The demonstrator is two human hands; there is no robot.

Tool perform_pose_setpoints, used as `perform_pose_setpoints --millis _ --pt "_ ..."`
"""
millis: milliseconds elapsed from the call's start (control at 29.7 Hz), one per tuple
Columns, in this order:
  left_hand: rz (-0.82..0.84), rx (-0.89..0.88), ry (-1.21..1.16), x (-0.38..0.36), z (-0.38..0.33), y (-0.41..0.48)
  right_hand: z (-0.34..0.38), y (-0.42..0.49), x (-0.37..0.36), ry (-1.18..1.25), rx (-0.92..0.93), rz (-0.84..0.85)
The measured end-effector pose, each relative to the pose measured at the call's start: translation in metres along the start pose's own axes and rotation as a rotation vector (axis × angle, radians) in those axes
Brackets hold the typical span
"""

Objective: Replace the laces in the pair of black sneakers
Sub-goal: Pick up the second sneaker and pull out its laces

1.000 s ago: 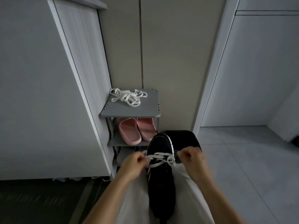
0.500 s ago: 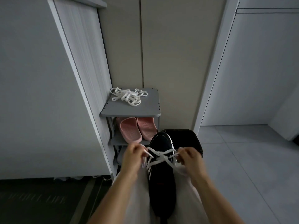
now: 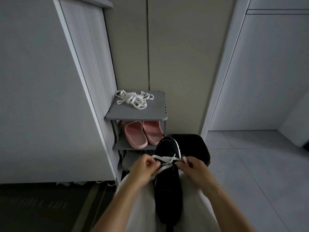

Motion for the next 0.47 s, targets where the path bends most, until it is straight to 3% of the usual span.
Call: perform_pose_setpoints --millis 101,269,370,471 --pt "0.022 -0.054 -0.012 -0.013 0.002 0.001 0.006 -0.001 -0.001 -0.033 0.023 -0.008" --pt "0.073 -0.077 0.166 -0.007 0.001 0.012 0.009 -0.003 0.001 -0.041 0.089 -0.063" --pt "-0.009 -0.184 0.268 0.006 -0.010 0.009 0.002 -0.002 0.008 0.268 0.067 -0.170" --pt "-0.327 -0.180 0.153 0.055 -0.019 0.015 -0.015 0.001 0.032 0.742 -0.024 -0.359"
Point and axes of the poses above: each hand's wrist, its own y-axis towards the middle knuckle, its own x-axis out of the back of the hand, z = x × y, the point moved 5 cm from there along y, towards the middle knuckle, and after that the axes turned 10 degrees about -y, right-handed, at the moved point
